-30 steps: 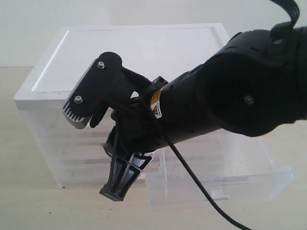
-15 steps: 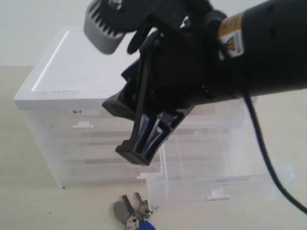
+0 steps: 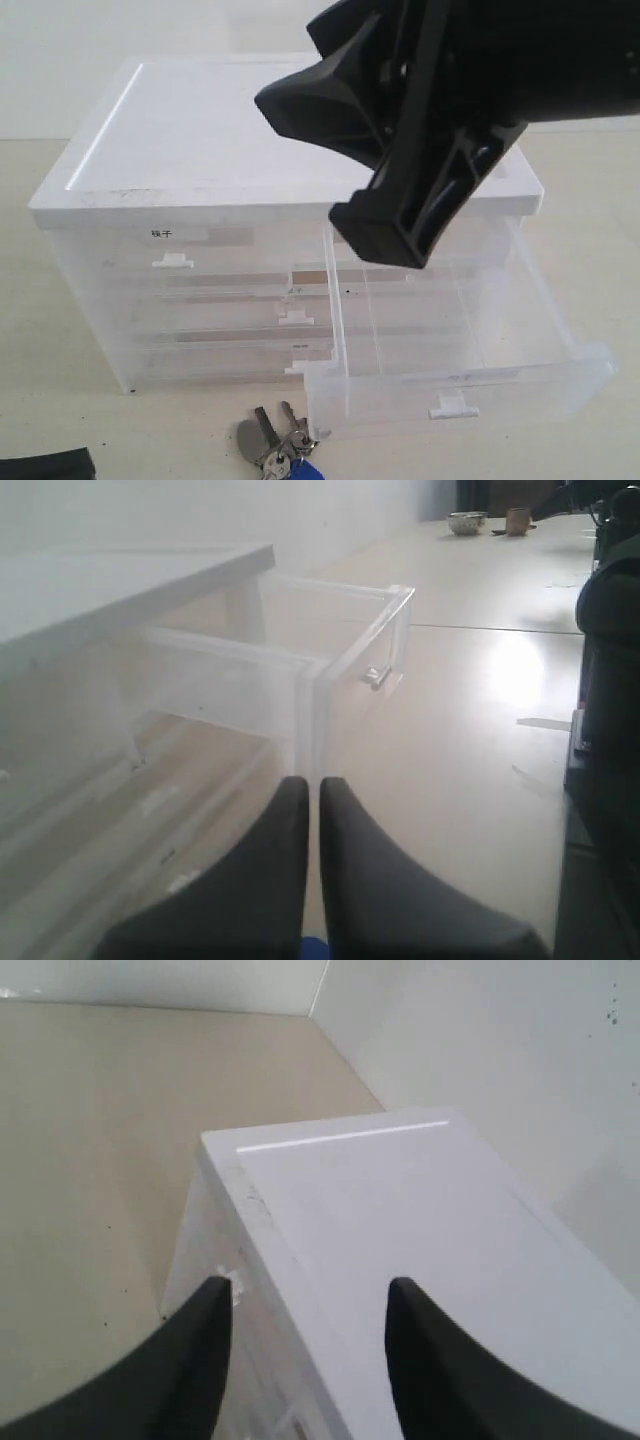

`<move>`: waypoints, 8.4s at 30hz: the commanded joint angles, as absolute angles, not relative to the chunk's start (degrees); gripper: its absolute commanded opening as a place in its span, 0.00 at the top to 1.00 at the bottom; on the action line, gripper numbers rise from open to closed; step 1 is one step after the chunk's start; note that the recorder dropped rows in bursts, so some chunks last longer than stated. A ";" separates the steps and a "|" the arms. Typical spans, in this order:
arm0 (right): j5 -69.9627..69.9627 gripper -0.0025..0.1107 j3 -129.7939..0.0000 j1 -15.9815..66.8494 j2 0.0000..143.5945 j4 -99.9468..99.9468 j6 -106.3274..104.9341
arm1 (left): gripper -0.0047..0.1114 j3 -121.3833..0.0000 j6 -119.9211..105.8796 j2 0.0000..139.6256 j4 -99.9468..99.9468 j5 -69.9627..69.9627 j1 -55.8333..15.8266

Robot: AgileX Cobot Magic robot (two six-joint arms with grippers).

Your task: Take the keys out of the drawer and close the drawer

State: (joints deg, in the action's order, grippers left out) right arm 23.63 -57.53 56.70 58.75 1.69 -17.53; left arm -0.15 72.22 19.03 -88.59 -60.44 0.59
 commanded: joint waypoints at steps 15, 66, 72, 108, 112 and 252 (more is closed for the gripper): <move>23.46 0.60 -57.31 56.55 57.89 3.50 -15.55 | 0.92 -1.39 60.40 59.62 -82.27 -57.70 0.00; 25.08 0.60 -57.31 56.55 57.89 3.65 -15.13 | 0.92 -20.45 24.41 98.64 -30.72 -25.00 -41.28; 25.21 0.60 -57.31 56.55 57.89 3.65 -15.04 | 0.92 -17.72 31.29 96.98 -42.07 -34.76 -41.41; 26.40 0.60 -57.31 56.55 57.89 3.65 -14.03 | 0.92 -26.84 27.58 100.19 -34.10 -21.32 -41.28; 26.81 0.60 -57.31 56.55 57.89 3.65 -14.03 | 0.92 -23.63 28.71 93.82 -35.37 -24.03 -41.28; 27.90 0.98 -33.60 56.54 59.75 48.39 17.85 | 0.92 -24.63 49.02 52.34 -54.34 -9.37 -41.28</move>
State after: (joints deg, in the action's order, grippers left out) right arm 28.13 -33.45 56.60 57.83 47.31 18.18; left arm -24.92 48.52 52.68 -54.90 -8.99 -41.32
